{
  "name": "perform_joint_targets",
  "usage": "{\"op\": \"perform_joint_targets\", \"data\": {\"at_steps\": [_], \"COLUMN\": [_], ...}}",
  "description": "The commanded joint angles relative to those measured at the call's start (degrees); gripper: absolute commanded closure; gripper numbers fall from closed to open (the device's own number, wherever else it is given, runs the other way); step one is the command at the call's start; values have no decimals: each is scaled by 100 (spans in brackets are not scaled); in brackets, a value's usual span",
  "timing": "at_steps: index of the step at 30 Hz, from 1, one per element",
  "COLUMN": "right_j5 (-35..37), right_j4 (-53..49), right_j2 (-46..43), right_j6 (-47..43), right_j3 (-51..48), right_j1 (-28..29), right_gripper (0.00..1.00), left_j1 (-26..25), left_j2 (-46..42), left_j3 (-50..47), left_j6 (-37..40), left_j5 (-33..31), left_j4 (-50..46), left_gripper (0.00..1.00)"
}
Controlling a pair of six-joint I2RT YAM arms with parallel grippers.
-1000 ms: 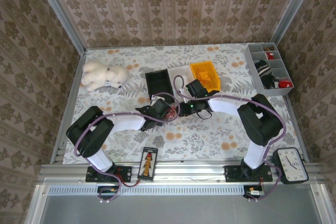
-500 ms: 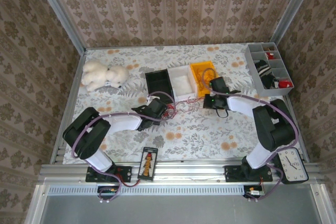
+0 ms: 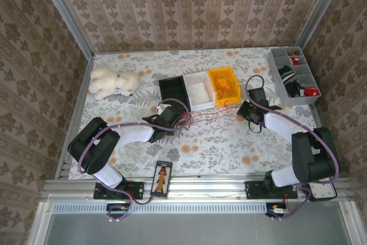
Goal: Untangle the cables
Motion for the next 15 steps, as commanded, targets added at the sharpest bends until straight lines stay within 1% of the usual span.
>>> {"op": "perform_joint_targets", "data": {"at_steps": [1, 3, 4, 5, 8, 9, 11, 15], "right_j5": [513, 300, 195, 60, -242, -288, -279, -287], "right_j4": [-184, -36, 18, 88, 361, 432, 429, 406], "right_j2": [-22, 56, 101, 136, 197, 176, 144, 96], "right_j6": [271, 262, 281, 296, 324, 308, 267, 3], "right_j3": [-109, -140, -149, -162, -233, -254, -254, -219], "right_j1": [-234, -233, -232, -232, -206, -189, -155, -111], "right_gripper": [100, 99, 96, 90, 63, 58, 53, 52], "left_j1": [186, 186, 170, 152, 61, 35, -23, -102], "left_j2": [-20, 22, 44, 51, 32, 32, 54, 124], "left_j3": [-202, -158, -138, -126, -114, -105, -79, 8], "left_j6": [-317, -280, -244, -203, 14, 97, 214, 353], "left_j5": [-487, -480, -478, -462, -393, -354, -291, -241], "left_j4": [-843, -856, -857, -832, -661, -600, -510, -468], "left_gripper": [100, 100, 100, 100, 100, 100, 100, 100]}}
